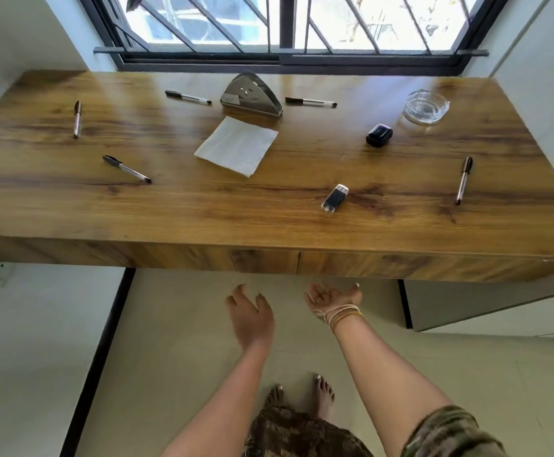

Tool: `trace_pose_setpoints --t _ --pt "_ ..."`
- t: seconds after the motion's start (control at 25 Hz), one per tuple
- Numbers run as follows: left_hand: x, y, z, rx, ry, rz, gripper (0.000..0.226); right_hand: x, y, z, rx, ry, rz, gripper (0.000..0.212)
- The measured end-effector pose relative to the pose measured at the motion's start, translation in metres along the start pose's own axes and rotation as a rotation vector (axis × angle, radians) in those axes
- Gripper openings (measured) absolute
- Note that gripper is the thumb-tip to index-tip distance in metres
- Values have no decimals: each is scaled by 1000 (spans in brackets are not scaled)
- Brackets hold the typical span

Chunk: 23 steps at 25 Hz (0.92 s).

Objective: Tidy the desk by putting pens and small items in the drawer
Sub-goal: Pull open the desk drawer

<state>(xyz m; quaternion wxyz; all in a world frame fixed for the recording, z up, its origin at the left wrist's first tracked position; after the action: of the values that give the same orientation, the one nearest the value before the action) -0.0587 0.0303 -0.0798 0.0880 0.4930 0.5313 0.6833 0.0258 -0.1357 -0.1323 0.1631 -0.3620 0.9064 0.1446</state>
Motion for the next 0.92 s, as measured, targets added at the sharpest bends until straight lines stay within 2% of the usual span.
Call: trace_pose_setpoints --t 0.04,0.08,0.16,0.24,0.32,0.4,0.56,0.76,0.92 --pt "-5 0 2 81 6 -105 34 -2 -1 3 -5 -11 18 84" --pt "-6 7 8 67 24 -159 34 -4 -1 3 -5 -19 29 85" --pt "6 31 23 -90 106 -169 33 -8 -4 5 -9 -33 13 86" --pt "22 54 33 -312 198 -17 35 -16 -12 10 1 -55 24 86" --pt "31 65 39 -509 227 269 42 -23 -18 14 2 -94 79 87" --pt "36 68 48 -599 144 461 52 -28 -18 15 -2 -150 125 91" --pt "42 57 71 -678 -119 642 55 -20 -12 12 -3 -188 173 100" --pt "45 52 75 -684 -258 657 58 19 12 5 12 -157 162 102" --pt "41 50 61 -618 -311 652 67 55 26 -8 8 -19 32 98"
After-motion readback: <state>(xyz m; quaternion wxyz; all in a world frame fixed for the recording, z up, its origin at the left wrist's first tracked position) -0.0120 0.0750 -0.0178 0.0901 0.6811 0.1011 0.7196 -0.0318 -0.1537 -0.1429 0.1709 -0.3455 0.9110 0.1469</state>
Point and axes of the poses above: each hand's wrist, its own z-axis towards the middle knuckle, its own x-axis out of the back of the hand, y = z × x, the point moved 6 cm from there along z, towards the middle knuckle, and after that the axes turned 15 degrees about -x, right-handed, at the moved point
